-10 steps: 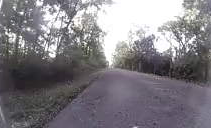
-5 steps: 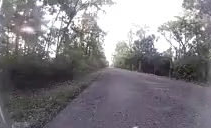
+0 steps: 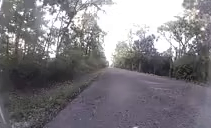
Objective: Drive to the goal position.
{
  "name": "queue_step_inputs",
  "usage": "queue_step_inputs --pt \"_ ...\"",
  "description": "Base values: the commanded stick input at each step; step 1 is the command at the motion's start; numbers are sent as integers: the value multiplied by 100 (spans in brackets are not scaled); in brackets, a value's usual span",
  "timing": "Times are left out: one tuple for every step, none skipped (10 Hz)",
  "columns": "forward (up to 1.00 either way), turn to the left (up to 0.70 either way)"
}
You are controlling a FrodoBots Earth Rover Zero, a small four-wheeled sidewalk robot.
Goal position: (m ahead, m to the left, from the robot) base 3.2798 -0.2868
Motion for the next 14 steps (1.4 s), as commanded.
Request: queue_step_inputs --pt "5 0" --pt "5 0" --pt "5 0" --pt "5 0" --pt "5 0" --pt "5 0" --pt "5 0" --pt "5 0" --pt "5 0" --pt "5 0" --pt "5 0" --pt "5 0" --pt "5 0" --pt "5 0"
